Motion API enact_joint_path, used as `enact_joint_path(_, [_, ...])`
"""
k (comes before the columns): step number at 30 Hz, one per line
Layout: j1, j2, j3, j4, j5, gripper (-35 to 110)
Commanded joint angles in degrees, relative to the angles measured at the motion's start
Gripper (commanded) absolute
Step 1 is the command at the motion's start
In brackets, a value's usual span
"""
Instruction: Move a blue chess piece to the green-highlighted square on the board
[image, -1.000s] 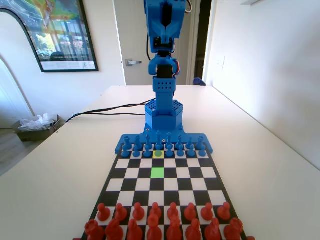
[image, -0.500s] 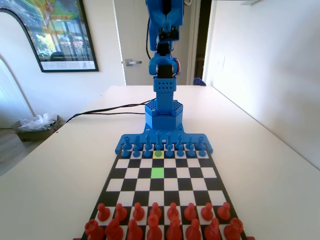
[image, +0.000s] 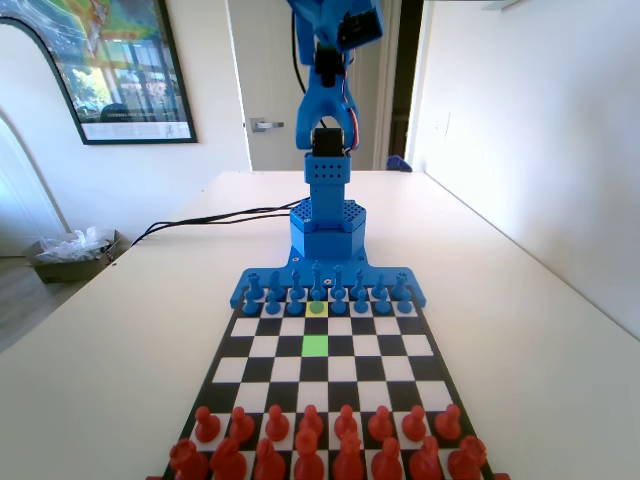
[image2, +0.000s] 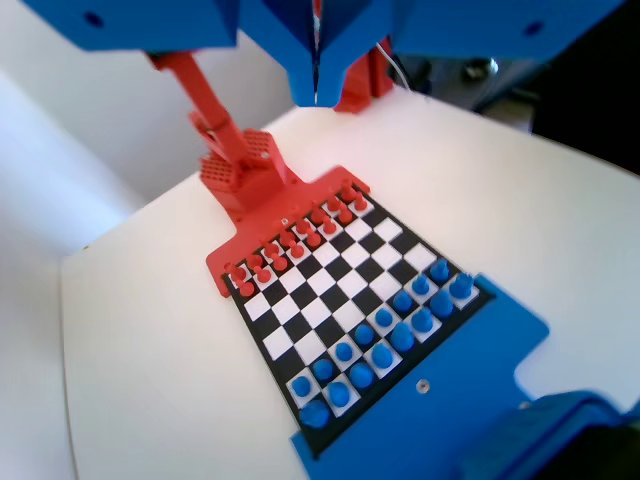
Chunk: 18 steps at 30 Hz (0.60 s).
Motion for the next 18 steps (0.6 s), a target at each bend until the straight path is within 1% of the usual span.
enact_joint_path(1, [1.76,-1.85,3.08,-2.90,5.01,1])
enact_joint_path(8, [4.39,-2.02,12.92,-8.79,10.99,1])
enact_joint_path(18, [8.17,-2.02,26.10,-19.25,15.47,1])
